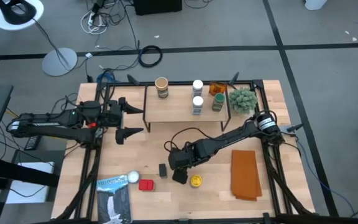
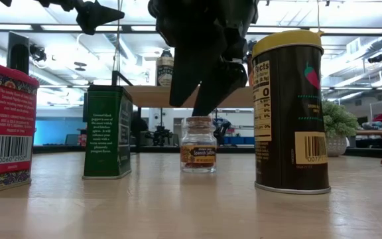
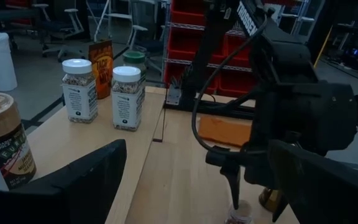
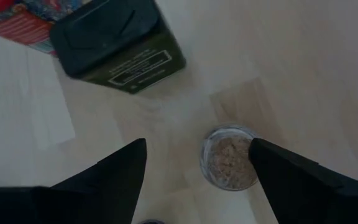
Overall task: Shelf spices
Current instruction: Put the brown seasoning bottle on the shelf
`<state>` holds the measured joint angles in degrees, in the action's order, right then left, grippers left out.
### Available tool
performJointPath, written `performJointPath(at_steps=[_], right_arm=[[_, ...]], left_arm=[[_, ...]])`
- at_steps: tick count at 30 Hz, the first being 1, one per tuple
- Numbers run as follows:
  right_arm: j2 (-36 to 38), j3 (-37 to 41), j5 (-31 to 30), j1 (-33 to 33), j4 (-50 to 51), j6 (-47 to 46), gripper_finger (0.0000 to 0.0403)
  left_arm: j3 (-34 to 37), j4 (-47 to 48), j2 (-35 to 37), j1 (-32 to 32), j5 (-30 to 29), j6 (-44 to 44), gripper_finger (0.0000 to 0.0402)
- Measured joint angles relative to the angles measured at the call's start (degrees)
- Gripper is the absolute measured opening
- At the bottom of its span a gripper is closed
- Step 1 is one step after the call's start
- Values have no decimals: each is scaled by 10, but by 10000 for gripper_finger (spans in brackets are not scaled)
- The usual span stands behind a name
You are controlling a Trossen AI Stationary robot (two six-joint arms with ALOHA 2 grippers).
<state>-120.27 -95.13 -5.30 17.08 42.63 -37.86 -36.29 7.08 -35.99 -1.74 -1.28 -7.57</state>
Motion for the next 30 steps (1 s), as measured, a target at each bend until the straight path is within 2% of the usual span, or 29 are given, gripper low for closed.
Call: performJointPath(at_steps=[5,7,18,26,30], right_arm=[[0,1,-14,-3,17,3,293],[0,6,5,-6,18,1,293],[10,5,8,-7,26,4,293],[45,5,-3,-16,124,-11,293],[76,5,-40,-13,177,-16,293]], left_arm=[[0,-4,0,0,0,0,396],[0,-3,0,0,0,0,396],[0,-3,0,0,0,0,396],[0,-4,0,0,0,0,396],[0,-4,0,0,0,0,396]])
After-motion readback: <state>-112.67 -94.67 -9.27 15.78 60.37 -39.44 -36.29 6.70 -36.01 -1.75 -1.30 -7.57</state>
